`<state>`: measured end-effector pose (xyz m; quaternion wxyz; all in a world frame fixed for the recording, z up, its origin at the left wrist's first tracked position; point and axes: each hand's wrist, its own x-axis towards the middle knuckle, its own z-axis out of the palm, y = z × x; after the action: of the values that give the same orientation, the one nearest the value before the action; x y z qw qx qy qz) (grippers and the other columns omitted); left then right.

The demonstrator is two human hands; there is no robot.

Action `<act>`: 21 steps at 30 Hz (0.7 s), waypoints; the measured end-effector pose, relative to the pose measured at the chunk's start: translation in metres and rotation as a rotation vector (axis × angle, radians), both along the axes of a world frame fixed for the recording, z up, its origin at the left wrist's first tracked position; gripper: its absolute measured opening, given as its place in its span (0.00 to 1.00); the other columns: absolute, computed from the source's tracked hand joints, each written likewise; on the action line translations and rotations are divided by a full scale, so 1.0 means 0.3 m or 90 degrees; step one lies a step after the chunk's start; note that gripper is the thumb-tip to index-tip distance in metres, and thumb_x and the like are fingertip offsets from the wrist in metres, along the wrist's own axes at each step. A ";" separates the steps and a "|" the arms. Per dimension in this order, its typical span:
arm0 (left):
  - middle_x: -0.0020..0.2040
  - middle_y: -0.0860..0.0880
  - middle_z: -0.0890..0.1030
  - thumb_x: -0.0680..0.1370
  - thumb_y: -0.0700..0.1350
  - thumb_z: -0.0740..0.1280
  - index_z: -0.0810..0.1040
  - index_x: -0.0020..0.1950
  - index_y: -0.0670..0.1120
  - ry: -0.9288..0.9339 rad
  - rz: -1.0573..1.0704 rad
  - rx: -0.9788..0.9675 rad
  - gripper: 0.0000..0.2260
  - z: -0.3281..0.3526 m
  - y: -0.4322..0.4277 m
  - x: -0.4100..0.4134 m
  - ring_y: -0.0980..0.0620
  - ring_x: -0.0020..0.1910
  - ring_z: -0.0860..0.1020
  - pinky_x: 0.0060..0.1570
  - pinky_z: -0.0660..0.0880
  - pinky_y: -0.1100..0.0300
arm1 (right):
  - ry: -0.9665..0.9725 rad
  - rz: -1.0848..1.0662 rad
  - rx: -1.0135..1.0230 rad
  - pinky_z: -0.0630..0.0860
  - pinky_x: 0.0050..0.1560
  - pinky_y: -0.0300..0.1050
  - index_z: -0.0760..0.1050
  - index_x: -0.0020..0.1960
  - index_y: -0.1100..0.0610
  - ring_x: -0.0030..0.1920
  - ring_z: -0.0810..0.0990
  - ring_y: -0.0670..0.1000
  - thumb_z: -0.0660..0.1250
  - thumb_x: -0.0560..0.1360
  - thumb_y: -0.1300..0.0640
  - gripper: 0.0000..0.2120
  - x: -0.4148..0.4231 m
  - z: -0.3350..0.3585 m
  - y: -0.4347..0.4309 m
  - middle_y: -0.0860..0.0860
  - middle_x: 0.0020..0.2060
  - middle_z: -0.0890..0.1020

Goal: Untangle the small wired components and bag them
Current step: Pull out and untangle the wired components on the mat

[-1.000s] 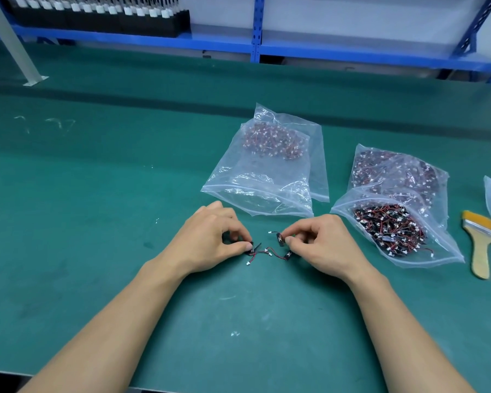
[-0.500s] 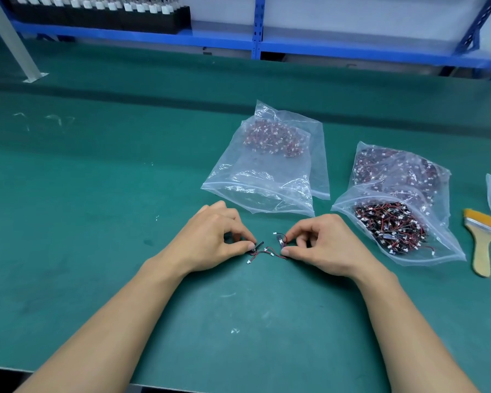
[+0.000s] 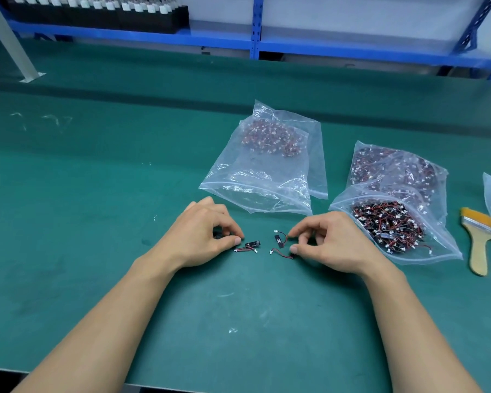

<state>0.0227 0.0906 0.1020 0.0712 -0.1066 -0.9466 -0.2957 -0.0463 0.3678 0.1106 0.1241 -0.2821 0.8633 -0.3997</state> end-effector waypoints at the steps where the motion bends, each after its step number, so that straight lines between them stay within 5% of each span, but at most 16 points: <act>1: 0.38 0.60 0.78 0.74 0.50 0.76 0.85 0.43 0.61 -0.002 -0.004 0.000 0.05 0.000 0.000 0.000 0.57 0.47 0.71 0.52 0.68 0.56 | 0.001 0.002 0.003 0.64 0.29 0.30 0.84 0.44 0.50 0.25 0.64 0.43 0.79 0.68 0.57 0.07 0.000 0.002 0.002 0.46 0.31 0.83; 9: 0.39 0.60 0.77 0.73 0.52 0.77 0.85 0.45 0.61 0.026 -0.007 0.015 0.04 0.005 0.010 0.002 0.58 0.46 0.69 0.53 0.70 0.51 | -0.005 -0.002 0.014 0.64 0.30 0.30 0.83 0.44 0.50 0.25 0.63 0.44 0.81 0.67 0.57 0.10 -0.001 0.006 -0.001 0.44 0.33 0.85; 14: 0.47 0.63 0.79 0.76 0.48 0.75 0.84 0.54 0.61 0.036 -0.083 0.003 0.10 0.008 0.033 0.010 0.58 0.49 0.69 0.54 0.64 0.58 | -0.005 -0.010 0.019 0.65 0.29 0.32 0.83 0.46 0.48 0.25 0.64 0.44 0.80 0.67 0.60 0.11 0.000 0.008 -0.007 0.41 0.35 0.86; 21: 0.51 0.67 0.81 0.78 0.40 0.71 0.86 0.51 0.61 0.022 -0.129 -0.019 0.14 0.010 0.039 0.012 0.58 0.50 0.68 0.56 0.61 0.59 | 0.018 -0.026 0.009 0.67 0.30 0.31 0.83 0.47 0.48 0.25 0.66 0.43 0.80 0.67 0.62 0.13 -0.004 0.002 -0.010 0.40 0.37 0.85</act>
<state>0.0263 0.1024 0.1051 0.0560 -0.2080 -0.9338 -0.2857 -0.0475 0.3648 0.1110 0.1058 -0.2692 0.8735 -0.3917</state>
